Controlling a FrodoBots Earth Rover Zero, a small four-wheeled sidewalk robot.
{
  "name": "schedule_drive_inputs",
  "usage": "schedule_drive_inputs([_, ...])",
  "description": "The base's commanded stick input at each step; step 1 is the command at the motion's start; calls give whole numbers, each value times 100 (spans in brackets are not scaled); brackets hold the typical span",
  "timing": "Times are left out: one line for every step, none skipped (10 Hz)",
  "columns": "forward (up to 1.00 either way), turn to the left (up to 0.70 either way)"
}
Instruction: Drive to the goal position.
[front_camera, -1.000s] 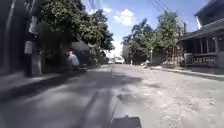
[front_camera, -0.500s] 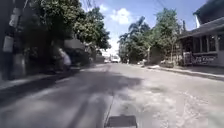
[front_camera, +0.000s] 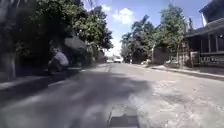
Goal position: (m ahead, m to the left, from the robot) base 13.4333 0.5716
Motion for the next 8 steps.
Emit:
schedule_drive_inputs([100,-1])
schedule_drive_inputs([100,-1])
schedule_drive_inputs([100,-1])
schedule_drive_inputs([100,-1])
schedule_drive_inputs([100,-1])
schedule_drive_inputs([100,-1])
schedule_drive_inputs([100,-1])
schedule_drive_inputs([100,-1])
